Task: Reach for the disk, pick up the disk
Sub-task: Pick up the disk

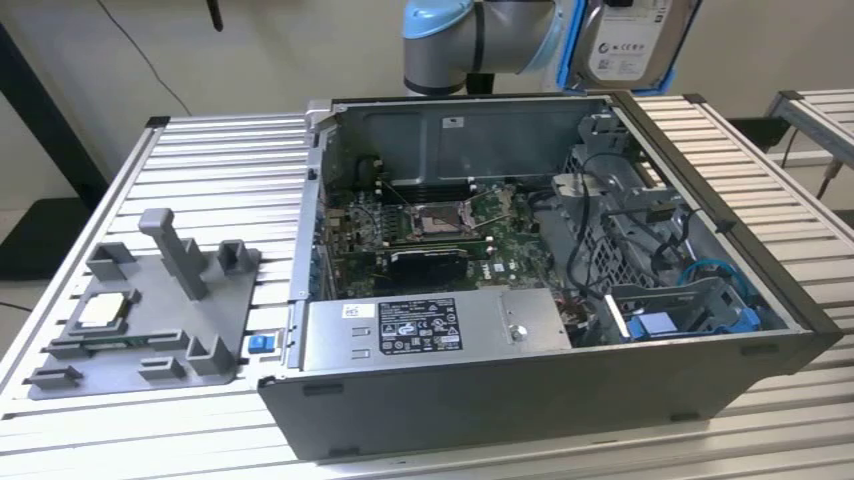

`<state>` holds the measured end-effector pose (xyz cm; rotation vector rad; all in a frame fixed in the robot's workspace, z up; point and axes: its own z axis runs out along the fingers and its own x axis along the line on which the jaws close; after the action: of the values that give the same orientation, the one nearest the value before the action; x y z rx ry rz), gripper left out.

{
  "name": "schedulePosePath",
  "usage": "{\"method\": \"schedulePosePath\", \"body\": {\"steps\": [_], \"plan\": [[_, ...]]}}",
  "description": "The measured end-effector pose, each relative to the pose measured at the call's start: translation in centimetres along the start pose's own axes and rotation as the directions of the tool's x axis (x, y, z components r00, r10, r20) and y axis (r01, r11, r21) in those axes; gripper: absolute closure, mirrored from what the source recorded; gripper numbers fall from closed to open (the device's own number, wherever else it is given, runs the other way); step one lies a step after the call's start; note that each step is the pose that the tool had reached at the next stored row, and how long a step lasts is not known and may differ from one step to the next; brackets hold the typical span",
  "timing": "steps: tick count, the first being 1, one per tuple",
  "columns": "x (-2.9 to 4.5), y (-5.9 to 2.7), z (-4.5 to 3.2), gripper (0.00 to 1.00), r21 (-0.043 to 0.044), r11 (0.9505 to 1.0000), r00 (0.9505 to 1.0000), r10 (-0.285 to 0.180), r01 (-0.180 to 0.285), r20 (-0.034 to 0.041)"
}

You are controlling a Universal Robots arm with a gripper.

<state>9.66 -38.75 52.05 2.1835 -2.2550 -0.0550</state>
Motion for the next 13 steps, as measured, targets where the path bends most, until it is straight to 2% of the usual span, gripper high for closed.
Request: {"method": "schedulePosePath", "body": {"steps": [13], "plan": [[1.9, 0.33, 0.08, 1.0, 0.0, 1.0, 1.0, 0.0, 0.0, 0.0]]}}
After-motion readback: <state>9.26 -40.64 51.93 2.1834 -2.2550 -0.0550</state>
